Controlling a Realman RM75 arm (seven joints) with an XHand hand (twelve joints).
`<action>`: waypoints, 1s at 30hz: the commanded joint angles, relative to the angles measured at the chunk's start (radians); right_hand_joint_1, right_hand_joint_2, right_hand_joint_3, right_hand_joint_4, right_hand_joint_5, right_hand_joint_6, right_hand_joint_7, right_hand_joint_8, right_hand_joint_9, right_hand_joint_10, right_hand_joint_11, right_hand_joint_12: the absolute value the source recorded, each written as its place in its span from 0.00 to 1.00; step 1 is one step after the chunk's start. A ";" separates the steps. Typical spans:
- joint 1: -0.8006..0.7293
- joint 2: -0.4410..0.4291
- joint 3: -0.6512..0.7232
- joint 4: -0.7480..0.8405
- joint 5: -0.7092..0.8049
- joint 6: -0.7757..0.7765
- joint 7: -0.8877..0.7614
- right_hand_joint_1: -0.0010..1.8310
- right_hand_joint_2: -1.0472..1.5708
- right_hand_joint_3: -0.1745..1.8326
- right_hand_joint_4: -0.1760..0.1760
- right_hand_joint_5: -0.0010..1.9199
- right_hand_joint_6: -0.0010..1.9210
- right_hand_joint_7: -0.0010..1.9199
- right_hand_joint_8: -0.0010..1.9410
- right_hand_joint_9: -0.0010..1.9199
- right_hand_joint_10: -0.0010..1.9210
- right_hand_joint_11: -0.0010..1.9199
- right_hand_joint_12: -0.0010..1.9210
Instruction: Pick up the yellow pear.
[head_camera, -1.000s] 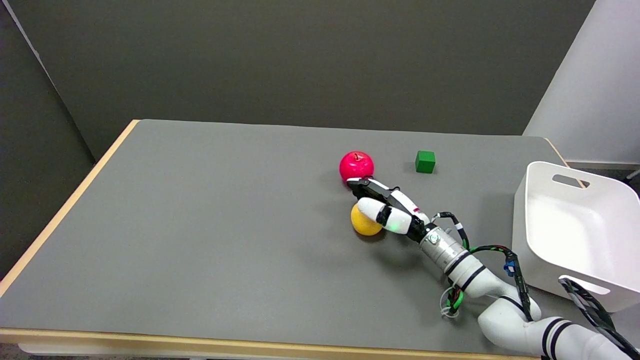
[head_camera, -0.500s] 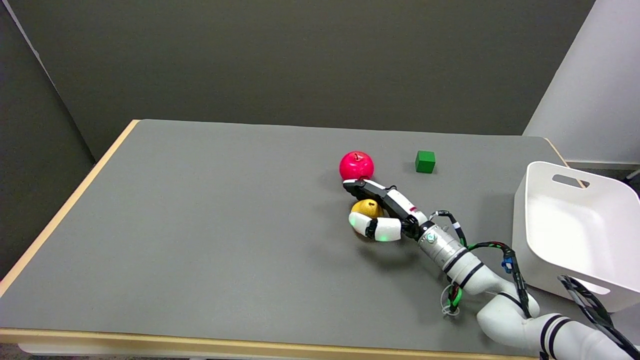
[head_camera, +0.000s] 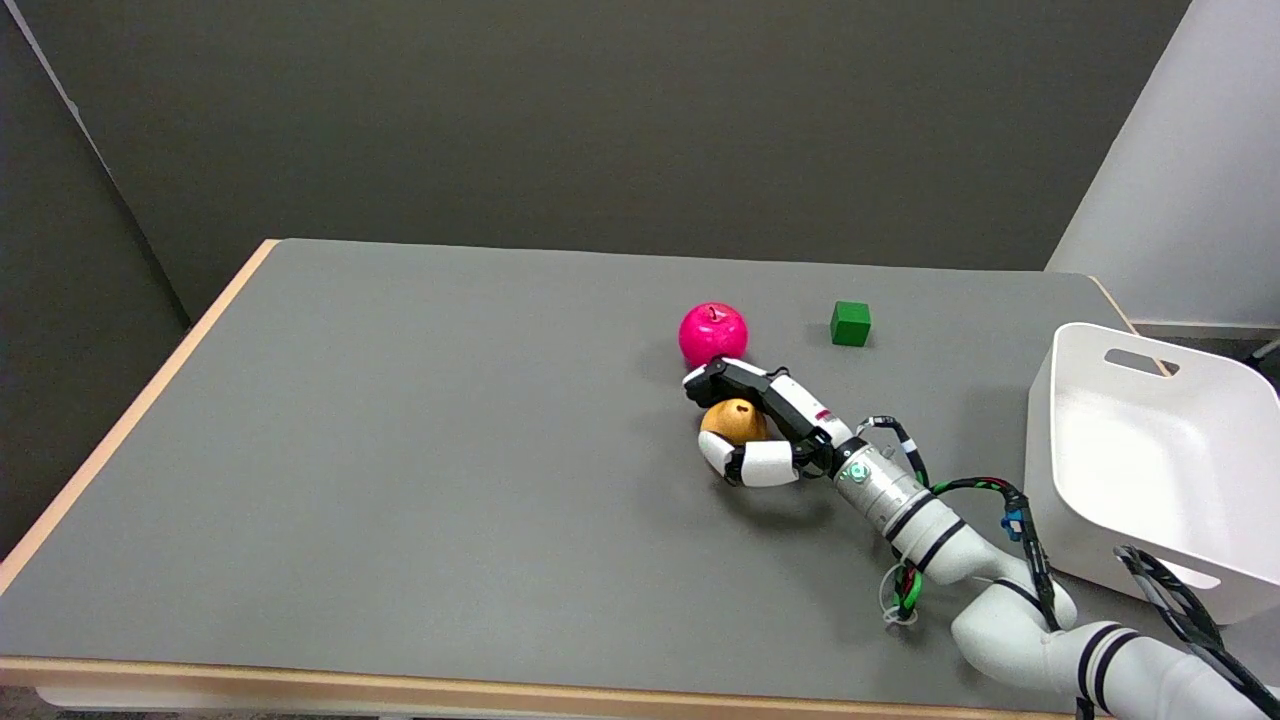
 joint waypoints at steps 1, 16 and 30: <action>0.008 0.000 0.001 0.004 -0.002 -0.003 -0.042 0.57 0.70 0.53 0.39 0.17 0.62 0.21 0.62 0.24 0.59 0.08 0.82; 0.008 0.000 0.001 0.004 0.004 0.006 -0.042 0.53 0.92 0.15 0.58 0.23 0.92 0.26 0.94 0.27 0.87 0.00 1.00; 0.013 0.000 0.023 0.011 0.008 0.051 -0.061 0.55 0.90 0.22 0.45 0.22 0.91 0.27 0.96 0.29 0.97 0.02 1.00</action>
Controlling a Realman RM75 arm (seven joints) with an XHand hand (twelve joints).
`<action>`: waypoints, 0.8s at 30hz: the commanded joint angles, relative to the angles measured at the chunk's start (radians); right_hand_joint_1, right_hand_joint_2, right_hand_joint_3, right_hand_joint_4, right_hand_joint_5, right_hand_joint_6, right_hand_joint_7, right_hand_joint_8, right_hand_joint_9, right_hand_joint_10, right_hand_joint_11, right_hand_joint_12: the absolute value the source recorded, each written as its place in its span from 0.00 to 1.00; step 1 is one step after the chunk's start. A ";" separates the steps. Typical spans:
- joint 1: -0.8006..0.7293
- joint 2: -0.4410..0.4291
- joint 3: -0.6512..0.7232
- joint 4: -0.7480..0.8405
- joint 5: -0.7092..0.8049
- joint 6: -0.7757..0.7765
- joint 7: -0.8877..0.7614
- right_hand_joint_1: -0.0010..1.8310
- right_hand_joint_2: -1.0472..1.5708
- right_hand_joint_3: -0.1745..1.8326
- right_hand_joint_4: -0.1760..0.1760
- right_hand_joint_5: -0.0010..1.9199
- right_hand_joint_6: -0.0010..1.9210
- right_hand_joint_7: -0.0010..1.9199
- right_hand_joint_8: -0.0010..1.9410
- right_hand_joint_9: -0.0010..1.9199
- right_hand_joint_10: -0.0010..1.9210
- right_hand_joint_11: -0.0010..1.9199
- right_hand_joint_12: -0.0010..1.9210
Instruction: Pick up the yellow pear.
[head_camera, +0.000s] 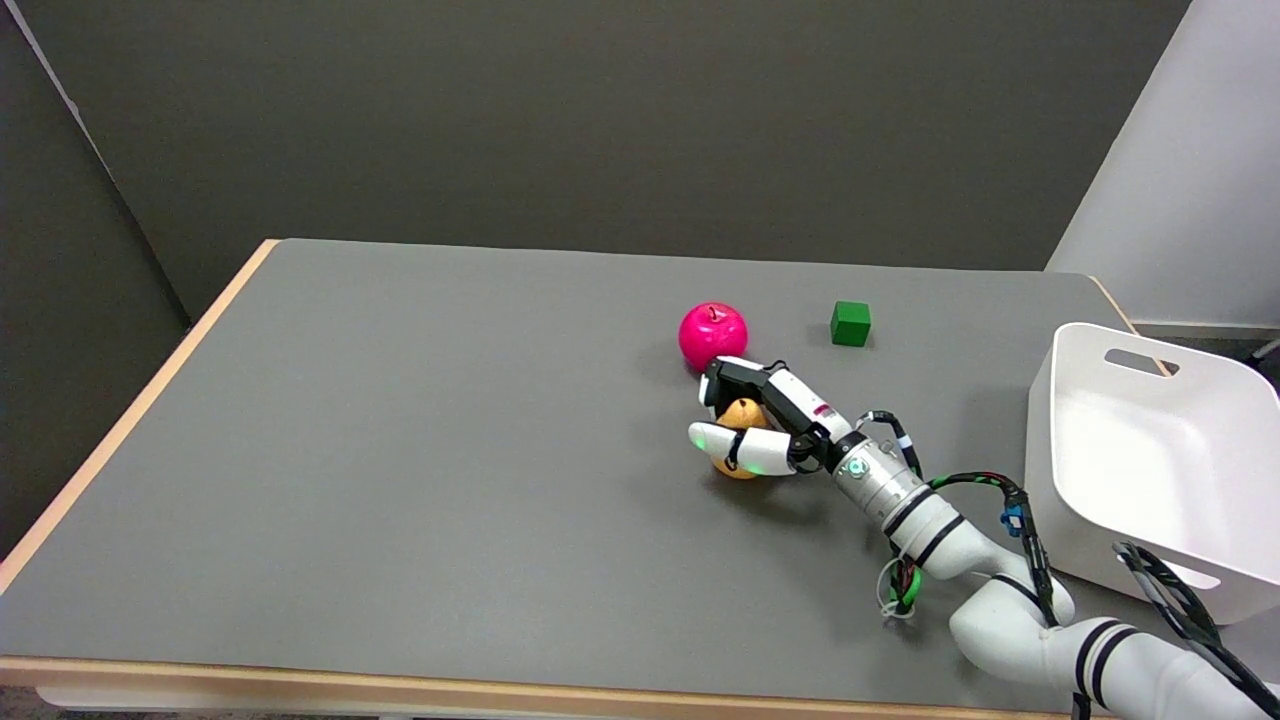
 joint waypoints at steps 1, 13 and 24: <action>0.005 0.000 0.024 0.010 0.004 0.045 -0.015 0.55 0.90 0.22 0.45 0.22 0.91 0.28 0.96 0.30 0.97 0.02 1.00; 0.015 0.000 0.046 0.015 0.004 0.089 -0.015 0.56 0.87 0.27 0.41 0.23 0.91 0.31 0.94 0.33 1.00 0.00 1.00; 0.012 0.000 0.087 0.032 0.004 0.105 -0.042 0.57 0.88 0.25 0.41 0.23 0.90 0.32 0.93 0.35 0.97 0.03 1.00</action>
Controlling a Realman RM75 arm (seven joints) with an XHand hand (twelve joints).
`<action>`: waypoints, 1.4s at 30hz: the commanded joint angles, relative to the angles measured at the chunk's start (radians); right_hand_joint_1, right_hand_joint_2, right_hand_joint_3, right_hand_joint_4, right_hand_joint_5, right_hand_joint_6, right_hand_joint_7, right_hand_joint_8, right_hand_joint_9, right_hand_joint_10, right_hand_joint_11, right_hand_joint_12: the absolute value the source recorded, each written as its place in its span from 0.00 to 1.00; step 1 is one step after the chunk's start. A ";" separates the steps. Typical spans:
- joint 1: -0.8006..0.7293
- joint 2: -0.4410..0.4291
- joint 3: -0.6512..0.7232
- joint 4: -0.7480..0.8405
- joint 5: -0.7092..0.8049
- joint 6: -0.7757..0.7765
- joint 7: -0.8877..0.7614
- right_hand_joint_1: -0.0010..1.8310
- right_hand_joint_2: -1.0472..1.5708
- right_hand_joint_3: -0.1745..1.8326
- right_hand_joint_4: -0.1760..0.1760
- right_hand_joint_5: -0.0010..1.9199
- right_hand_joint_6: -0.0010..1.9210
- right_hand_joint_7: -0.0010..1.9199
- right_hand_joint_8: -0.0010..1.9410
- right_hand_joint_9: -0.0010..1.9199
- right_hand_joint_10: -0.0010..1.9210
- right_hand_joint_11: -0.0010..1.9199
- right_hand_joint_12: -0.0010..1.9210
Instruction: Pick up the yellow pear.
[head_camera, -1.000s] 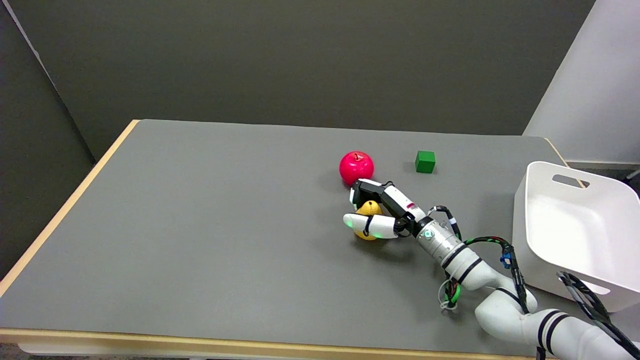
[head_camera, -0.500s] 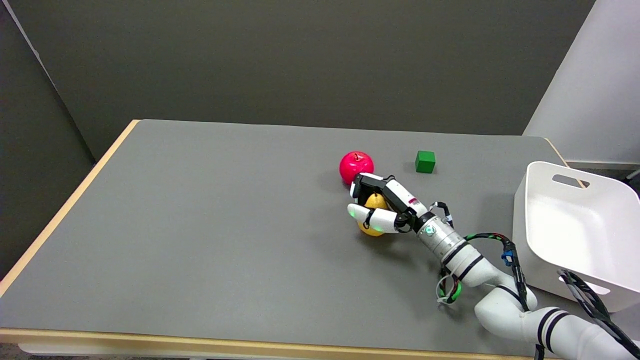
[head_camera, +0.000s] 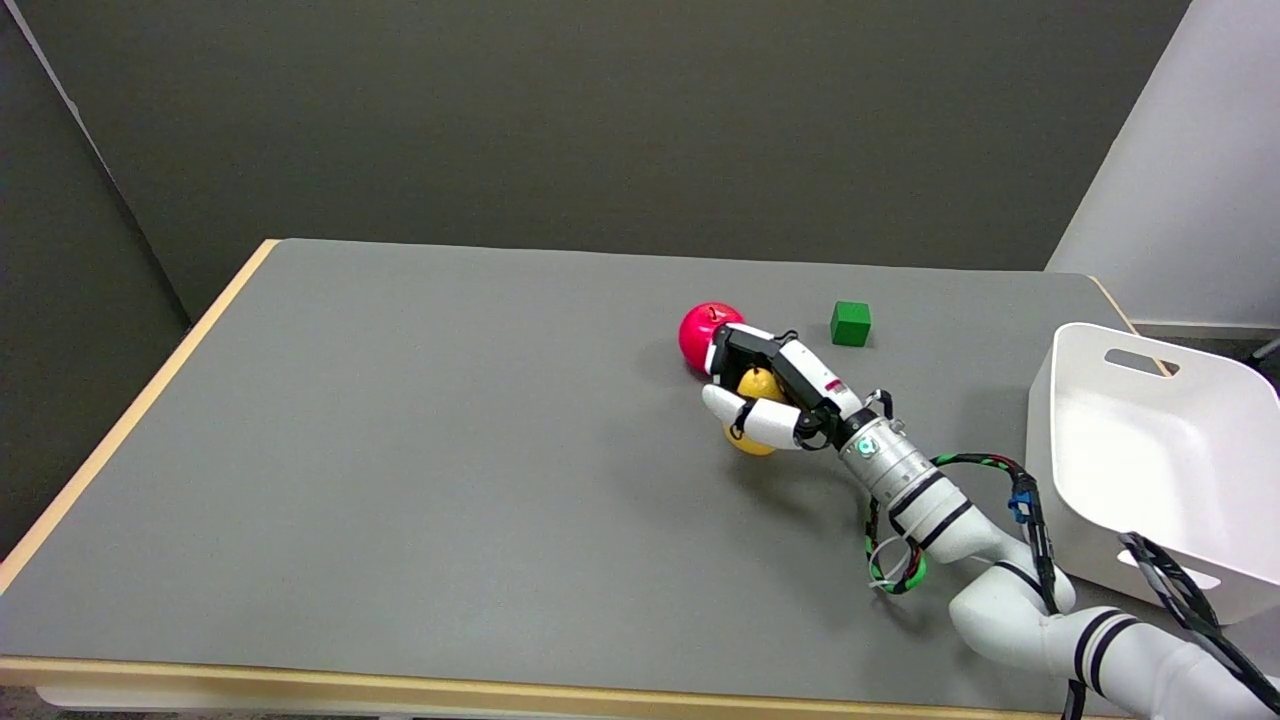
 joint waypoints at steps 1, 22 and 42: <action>0.001 0.001 0.061 0.025 0.001 0.038 -0.045 0.57 0.88 0.25 0.41 0.23 0.90 0.32 0.93 0.35 0.97 0.03 1.00; -0.004 0.093 0.368 0.200 0.001 0.007 -0.389 0.62 0.81 0.35 0.32 0.29 0.84 0.39 0.84 0.39 0.93 0.20 1.00; -0.008 0.146 0.381 0.274 0.001 -0.040 -0.474 0.62 0.79 0.38 0.35 0.31 0.83 0.41 0.83 0.41 0.92 0.27 1.00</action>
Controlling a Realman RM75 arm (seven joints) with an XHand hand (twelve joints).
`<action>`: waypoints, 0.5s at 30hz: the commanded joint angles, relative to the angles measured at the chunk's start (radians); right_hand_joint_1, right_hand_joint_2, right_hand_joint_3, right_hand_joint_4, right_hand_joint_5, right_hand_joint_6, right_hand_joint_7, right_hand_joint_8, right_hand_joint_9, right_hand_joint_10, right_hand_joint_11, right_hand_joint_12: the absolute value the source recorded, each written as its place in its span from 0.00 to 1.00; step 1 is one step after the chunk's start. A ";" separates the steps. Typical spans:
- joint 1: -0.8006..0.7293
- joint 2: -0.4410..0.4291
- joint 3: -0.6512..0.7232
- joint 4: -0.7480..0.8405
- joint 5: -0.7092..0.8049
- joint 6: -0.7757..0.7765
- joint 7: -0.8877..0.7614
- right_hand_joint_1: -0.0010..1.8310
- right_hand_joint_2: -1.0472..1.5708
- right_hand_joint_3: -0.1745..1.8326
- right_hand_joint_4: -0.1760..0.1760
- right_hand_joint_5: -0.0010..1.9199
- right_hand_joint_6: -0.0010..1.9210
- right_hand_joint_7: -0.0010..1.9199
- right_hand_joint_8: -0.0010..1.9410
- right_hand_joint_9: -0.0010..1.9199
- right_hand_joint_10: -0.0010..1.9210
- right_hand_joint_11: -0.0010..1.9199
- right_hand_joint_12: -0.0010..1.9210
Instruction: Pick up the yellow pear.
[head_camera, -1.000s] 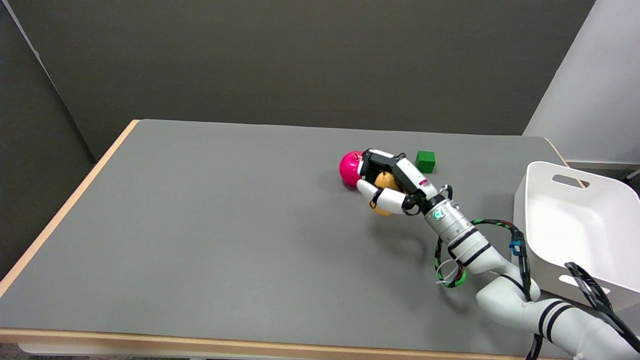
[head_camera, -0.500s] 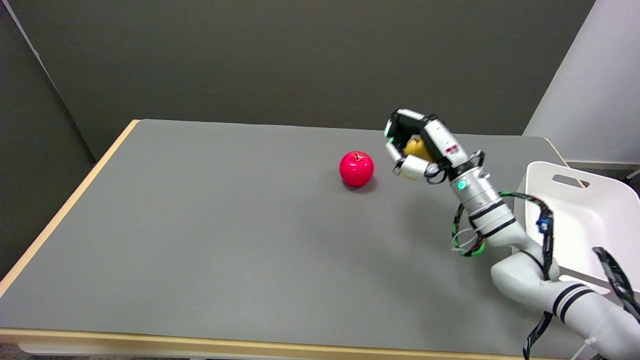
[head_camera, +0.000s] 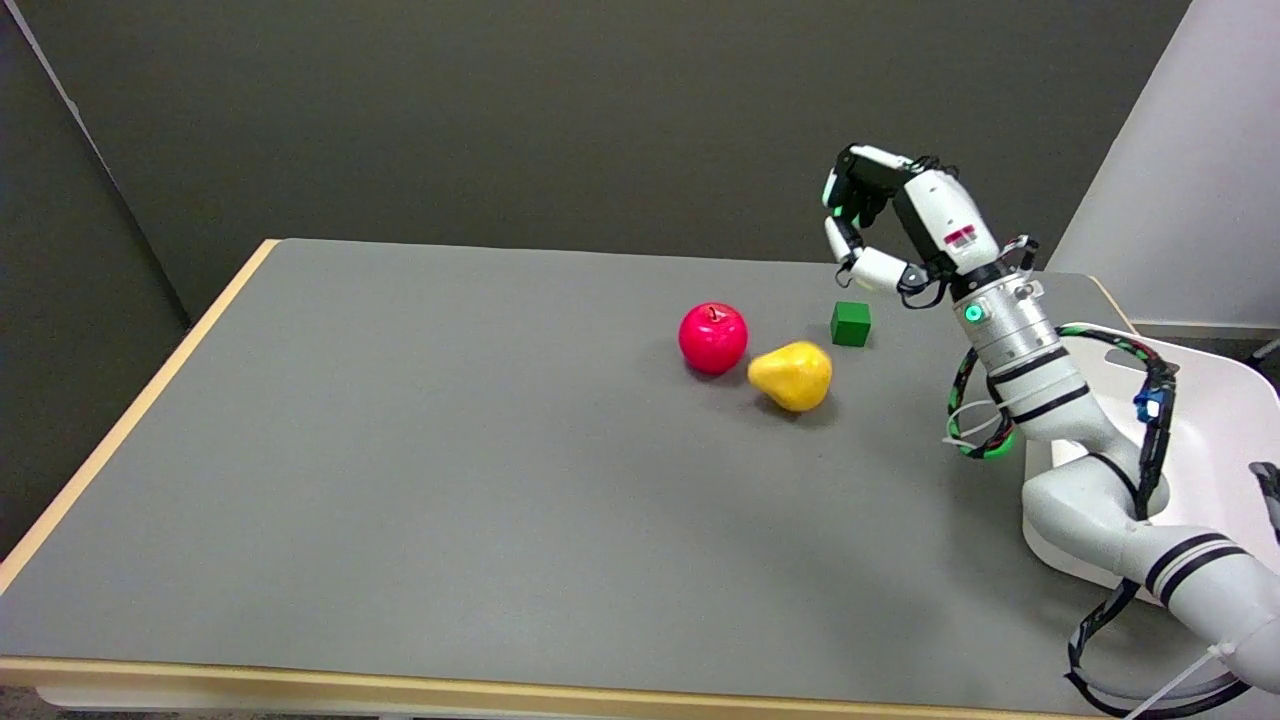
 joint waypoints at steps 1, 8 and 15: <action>-0.004 0.037 0.037 0.054 0.000 -0.029 -0.071 0.62 0.79 0.38 0.35 0.31 0.83 0.41 0.83 0.41 0.92 0.27 1.00; -0.020 0.034 -0.058 0.053 0.070 0.019 -0.063 0.62 0.79 0.38 0.35 0.31 0.83 0.41 0.83 0.41 0.92 0.27 1.00; -0.045 0.036 -0.149 0.033 0.168 0.029 -0.012 0.53 0.84 0.25 0.43 0.34 0.80 0.42 0.62 0.42 0.78 0.15 1.00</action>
